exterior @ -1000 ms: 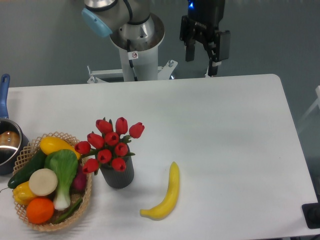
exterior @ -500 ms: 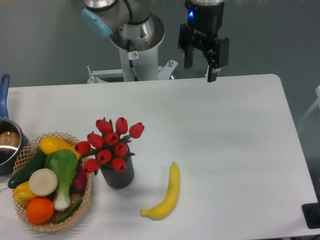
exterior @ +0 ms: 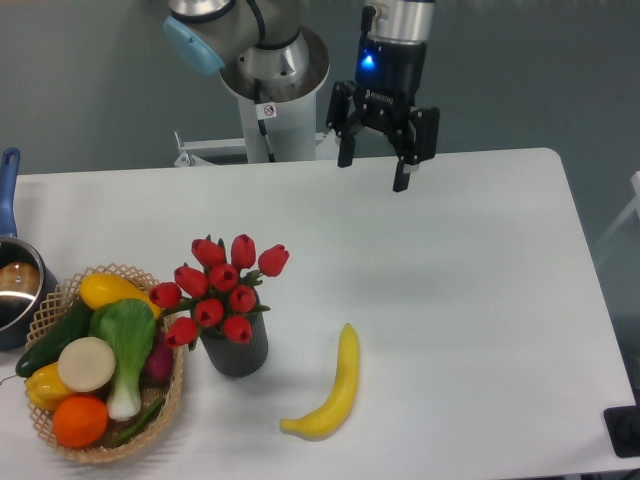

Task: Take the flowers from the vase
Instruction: 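Move the open gripper toward the red tulips in the black vase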

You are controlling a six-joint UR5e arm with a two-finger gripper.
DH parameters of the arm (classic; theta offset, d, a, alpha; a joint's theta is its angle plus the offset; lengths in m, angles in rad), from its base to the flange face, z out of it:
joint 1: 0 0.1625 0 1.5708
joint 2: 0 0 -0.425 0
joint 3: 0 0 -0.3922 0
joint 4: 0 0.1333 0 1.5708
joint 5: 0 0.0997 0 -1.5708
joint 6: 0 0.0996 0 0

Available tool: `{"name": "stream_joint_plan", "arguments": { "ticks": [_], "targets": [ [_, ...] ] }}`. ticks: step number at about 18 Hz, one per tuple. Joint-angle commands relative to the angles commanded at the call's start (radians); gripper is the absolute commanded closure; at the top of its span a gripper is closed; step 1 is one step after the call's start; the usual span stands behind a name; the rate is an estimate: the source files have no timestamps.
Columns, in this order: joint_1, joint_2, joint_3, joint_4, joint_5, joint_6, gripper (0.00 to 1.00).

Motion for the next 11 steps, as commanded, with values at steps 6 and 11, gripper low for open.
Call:
{"name": "stream_joint_plan", "arguments": {
  "ticks": [6,11],
  "targets": [
    [-0.008,-0.017,-0.063,0.015,-0.179,-0.090,0.00],
    [0.009,-0.041,-0.135,0.015,-0.399,-0.121,0.00]
  ]
}}
